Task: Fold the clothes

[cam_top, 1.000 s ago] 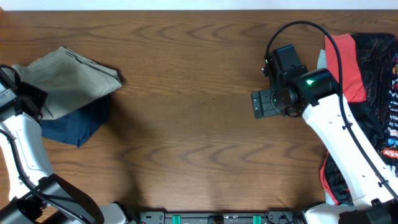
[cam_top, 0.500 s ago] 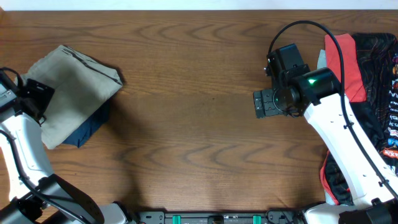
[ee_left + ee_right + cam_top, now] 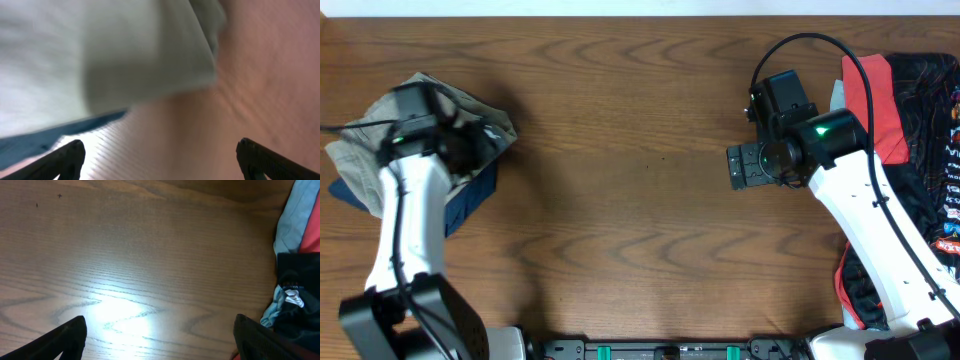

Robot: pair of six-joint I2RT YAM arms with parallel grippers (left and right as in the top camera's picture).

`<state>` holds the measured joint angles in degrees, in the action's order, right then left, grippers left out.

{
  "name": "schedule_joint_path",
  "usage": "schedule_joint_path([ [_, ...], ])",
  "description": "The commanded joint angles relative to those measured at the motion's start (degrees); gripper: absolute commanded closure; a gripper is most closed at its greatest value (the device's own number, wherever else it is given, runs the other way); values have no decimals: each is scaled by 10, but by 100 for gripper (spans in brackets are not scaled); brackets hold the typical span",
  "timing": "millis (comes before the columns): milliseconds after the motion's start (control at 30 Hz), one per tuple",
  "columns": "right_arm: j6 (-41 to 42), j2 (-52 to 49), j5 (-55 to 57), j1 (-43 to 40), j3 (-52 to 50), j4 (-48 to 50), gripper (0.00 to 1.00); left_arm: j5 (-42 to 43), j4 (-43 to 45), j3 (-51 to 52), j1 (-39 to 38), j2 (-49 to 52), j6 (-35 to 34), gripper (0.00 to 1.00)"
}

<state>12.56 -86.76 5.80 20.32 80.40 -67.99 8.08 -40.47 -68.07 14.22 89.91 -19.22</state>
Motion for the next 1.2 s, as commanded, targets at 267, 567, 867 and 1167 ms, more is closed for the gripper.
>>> schedule_joint_path([
  [267, -6, 9, -1, -4, 0, -12, 8, -6, -16, -4, -55, 143, 91, 2],
  [567, -6, 9, -1, -4, 0, -16, 8, -107, 75, -4, 10, 172, 91, 2],
  [867, -6, 9, -1, -4, 0, -15, 8, -33, 107, -4, 68, 172, 91, 2],
  [1167, 42, 9, -21, -5, 0, -7, 1, 130, 114, -4, -1, 171, 137, 2],
])
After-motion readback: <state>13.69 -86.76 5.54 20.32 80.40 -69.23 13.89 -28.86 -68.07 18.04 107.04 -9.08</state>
